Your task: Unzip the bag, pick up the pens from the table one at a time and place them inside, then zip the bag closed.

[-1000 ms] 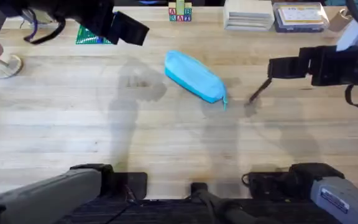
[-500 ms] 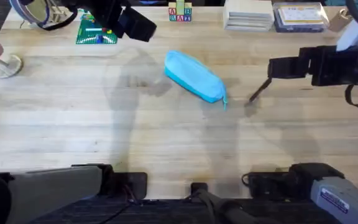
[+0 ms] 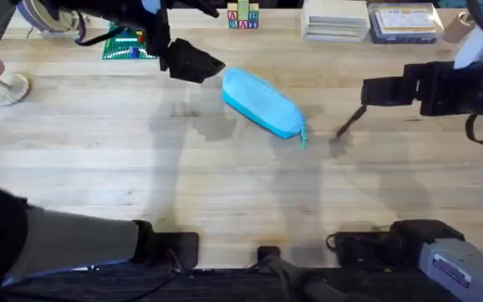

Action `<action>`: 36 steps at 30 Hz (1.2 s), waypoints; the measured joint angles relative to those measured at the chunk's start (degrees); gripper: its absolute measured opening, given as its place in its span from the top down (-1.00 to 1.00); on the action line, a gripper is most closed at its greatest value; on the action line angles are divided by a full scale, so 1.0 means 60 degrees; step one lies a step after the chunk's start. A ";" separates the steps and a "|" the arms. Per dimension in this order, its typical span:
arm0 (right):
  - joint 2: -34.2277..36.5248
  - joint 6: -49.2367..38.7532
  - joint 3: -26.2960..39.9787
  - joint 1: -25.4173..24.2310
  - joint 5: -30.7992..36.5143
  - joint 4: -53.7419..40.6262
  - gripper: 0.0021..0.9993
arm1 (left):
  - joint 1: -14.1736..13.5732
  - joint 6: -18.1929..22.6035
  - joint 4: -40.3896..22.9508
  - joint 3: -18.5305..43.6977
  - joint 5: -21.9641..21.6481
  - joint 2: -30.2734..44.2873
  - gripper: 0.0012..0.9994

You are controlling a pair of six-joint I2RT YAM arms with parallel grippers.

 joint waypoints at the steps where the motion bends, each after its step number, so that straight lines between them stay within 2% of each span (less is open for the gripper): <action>1: -0.0001 0.0000 0.0000 0.0000 0.0000 0.0000 -1.00 | 0.0000 0.0148 0.0001 0.0000 0.0208 0.0154 -0.98; 2: 0.0000 -0.0004 0.0000 0.0000 0.0000 0.0000 -1.00 | 0.0000 0.0741 0.0006 0.0000 0.0983 0.0766 -0.98; 4: 0.0000 -0.0004 0.0000 0.0000 0.0000 0.0000 -1.00 | 0.0000 0.0939 0.0008 0.0000 0.1178 0.0934 -0.98; 15: -0.0002 -0.0002 0.0000 0.0000 0.0000 -0.0002 -1.00 | 0.0007 0.1361 -0.0288 0.0325 0.1404 0.1099 -0.98; 18: -0.0002 0.0000 0.0000 0.0000 0.0000 0.0000 -1.00 | 0.0007 0.1537 -0.0950 0.0815 0.1274 0.1164 -0.98; 20: 0.0000 0.0000 0.0000 0.0000 0.0000 0.0000 -1.00 | 0.0007 0.1799 -0.1746 0.1398 0.1089 0.1371 -0.98; 25: 0.0000 -0.0002 0.0000 0.0000 0.0000 0.0000 -1.00 | 0.0007 0.2786 -0.4013 0.3251 0.0492 0.2379 -0.98; 28: 0.0000 0.0000 0.0000 0.0000 0.0000 0.0000 -1.00 | 0.0007 0.3305 -0.4948 0.4319 0.0146 0.3126 -0.98; 31: -0.0004 0.0000 0.0000 0.0000 0.0000 0.0000 -1.00 | 0.0004 0.3637 -0.5177 0.4931 -0.0106 0.3688 -0.98; 36: 0.0000 0.0000 0.0000 0.0000 0.0000 -0.0003 -1.00 | -0.0109 0.3983 -0.5061 0.5034 -0.0371 0.4111 -0.98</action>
